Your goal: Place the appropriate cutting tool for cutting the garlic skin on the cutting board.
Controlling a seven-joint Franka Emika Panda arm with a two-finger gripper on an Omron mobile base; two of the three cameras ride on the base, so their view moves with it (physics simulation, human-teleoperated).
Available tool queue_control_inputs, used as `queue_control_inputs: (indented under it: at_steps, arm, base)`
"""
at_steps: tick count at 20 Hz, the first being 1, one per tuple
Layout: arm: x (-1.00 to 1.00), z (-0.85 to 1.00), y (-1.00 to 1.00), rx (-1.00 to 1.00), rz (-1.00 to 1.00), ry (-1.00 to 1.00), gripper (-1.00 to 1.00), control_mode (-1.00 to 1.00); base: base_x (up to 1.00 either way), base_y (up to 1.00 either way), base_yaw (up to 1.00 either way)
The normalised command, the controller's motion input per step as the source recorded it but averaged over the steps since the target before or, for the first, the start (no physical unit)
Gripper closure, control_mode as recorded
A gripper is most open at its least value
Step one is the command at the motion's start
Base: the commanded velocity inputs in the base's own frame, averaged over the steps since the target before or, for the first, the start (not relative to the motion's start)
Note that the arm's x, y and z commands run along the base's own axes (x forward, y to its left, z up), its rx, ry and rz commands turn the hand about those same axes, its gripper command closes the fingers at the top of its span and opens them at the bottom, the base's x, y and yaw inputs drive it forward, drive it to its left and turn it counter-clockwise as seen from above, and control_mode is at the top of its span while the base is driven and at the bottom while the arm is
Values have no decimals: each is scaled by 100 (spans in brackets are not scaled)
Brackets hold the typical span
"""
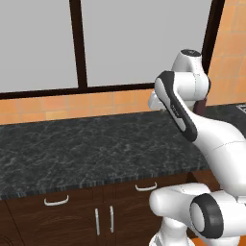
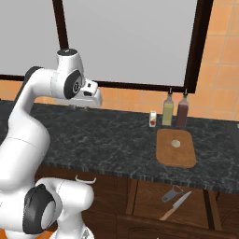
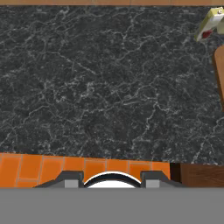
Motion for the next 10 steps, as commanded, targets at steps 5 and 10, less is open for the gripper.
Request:
queue_control_inputs:
  at_steps: [5, 10]
  arm:
    - [-26, -5, -29, 2, 0, -2, -100, -100]
    - [-1, -14, -80, -3, 6, 0, -100, -100]
  base:
    - [0, 0, 0]
    - [0, 0, 0]
